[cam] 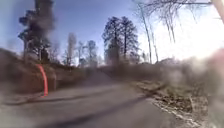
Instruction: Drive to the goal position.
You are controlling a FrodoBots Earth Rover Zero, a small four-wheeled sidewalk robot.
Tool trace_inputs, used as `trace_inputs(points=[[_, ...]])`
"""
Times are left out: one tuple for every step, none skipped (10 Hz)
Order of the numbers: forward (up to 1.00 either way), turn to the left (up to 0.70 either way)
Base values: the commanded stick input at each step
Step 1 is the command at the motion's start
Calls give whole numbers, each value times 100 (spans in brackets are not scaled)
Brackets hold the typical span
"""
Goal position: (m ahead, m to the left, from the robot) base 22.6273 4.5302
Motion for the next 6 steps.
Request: trace_inputs(points=[[100,0],[100,0],[100,0],[100,0],[100,0],[100,0]])
